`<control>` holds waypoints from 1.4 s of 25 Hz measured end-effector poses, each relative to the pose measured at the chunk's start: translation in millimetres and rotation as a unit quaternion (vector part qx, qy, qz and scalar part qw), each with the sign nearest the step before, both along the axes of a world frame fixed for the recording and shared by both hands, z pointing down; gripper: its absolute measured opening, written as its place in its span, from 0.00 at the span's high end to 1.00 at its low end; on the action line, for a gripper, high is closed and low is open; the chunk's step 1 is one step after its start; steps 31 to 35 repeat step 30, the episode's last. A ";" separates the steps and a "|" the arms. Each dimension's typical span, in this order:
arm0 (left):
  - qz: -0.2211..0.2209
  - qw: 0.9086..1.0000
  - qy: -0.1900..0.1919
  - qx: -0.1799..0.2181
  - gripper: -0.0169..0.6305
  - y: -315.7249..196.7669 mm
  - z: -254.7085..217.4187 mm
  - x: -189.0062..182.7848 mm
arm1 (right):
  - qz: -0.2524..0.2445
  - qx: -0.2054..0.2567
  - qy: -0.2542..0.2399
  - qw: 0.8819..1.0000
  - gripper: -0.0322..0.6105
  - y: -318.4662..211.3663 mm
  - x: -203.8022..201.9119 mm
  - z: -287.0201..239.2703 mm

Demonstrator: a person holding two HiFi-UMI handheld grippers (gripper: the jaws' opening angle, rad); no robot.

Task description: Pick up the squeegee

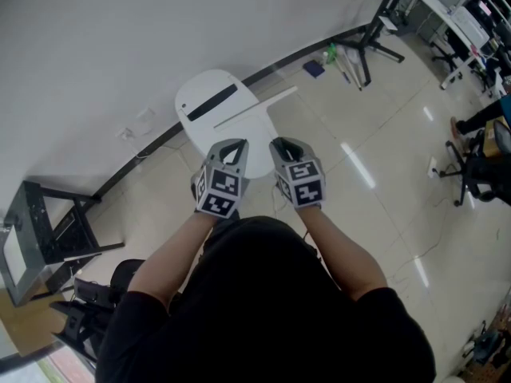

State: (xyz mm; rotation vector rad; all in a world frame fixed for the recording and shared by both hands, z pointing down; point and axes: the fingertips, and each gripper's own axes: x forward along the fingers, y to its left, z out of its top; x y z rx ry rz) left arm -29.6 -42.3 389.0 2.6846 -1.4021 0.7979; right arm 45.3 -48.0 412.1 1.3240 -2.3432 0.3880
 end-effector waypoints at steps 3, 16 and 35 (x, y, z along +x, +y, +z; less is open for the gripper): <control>0.004 1.000 -0.001 0.000 0.97 -0.3 1.7 0.5 | -0.004 0.000 -0.001 1.000 0.79 0.6 -1.2 -1.1; 0.003 1.000 -0.002 0.002 0.97 -2.0 0.3 -0.6 | -0.011 0.001 0.003 1.000 0.79 1.6 -4.7 -2.8; 0.004 1.000 -0.004 0.002 0.97 -1.5 1.4 -3.1 | -0.012 0.000 0.006 1.000 0.79 2.5 -8.2 -0.6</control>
